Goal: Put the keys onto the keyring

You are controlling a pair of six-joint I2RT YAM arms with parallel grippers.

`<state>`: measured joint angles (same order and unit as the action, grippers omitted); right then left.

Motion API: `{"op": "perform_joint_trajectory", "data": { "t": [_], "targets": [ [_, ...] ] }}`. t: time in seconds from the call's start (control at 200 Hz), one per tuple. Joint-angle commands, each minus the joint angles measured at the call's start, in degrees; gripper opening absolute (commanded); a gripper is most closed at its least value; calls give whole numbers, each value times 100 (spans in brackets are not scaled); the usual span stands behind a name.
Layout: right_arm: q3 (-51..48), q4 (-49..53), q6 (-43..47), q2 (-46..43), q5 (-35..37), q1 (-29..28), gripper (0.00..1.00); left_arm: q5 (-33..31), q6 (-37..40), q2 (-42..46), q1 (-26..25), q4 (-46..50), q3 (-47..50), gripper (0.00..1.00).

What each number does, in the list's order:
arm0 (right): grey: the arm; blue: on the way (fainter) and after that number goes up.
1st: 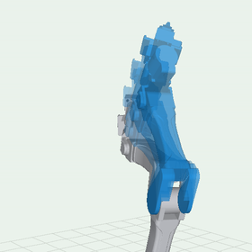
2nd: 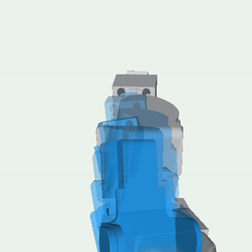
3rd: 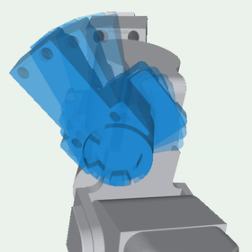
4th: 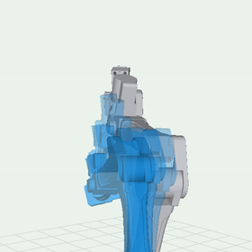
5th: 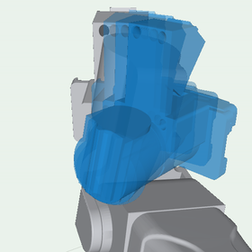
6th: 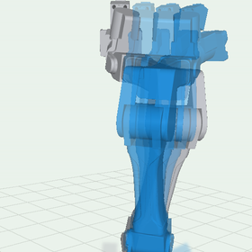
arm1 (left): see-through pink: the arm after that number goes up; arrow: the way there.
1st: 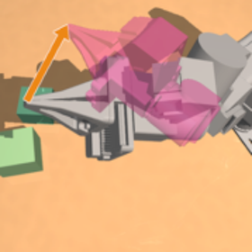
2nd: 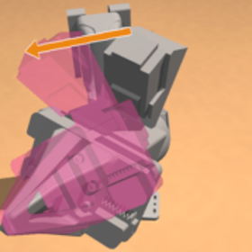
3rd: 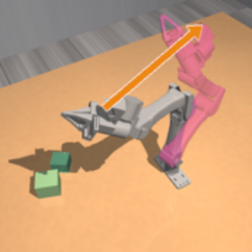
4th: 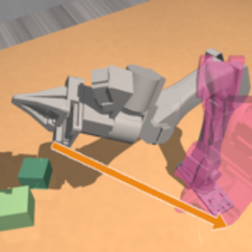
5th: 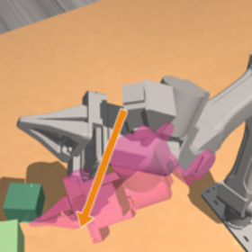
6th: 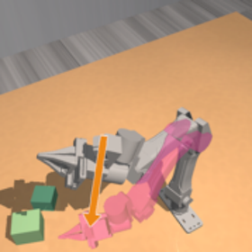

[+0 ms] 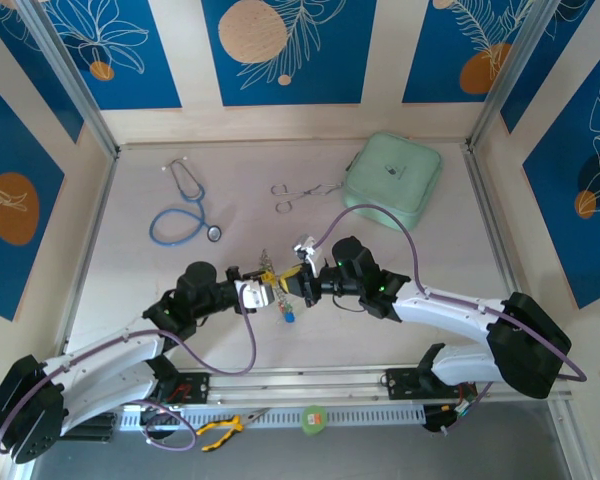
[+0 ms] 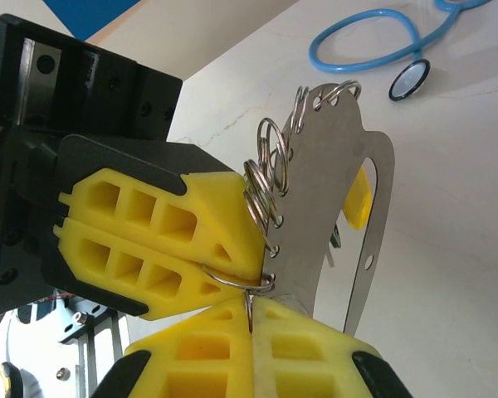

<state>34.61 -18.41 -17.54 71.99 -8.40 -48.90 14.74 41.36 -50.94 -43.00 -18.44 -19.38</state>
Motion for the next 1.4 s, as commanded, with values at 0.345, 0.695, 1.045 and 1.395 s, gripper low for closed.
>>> {"op": "perform_joint_trajectory", "data": {
  "t": [0.345,0.695,1.045,1.395],
  "targets": [
    [317,-329,-682,268,716,50,0,802,4,-4,-200,-444,14,0],
    [135,-155,-1086,163,703,253,0,588,-276,169,-201,-751,178,0],
    [-68,-414,-985,-7,-7,461,0,422,-435,160,-207,-800,259,0],
    [-255,-555,-873,-76,-348,527,0,3,-930,-26,-208,-1530,395,0]
  ]
}}
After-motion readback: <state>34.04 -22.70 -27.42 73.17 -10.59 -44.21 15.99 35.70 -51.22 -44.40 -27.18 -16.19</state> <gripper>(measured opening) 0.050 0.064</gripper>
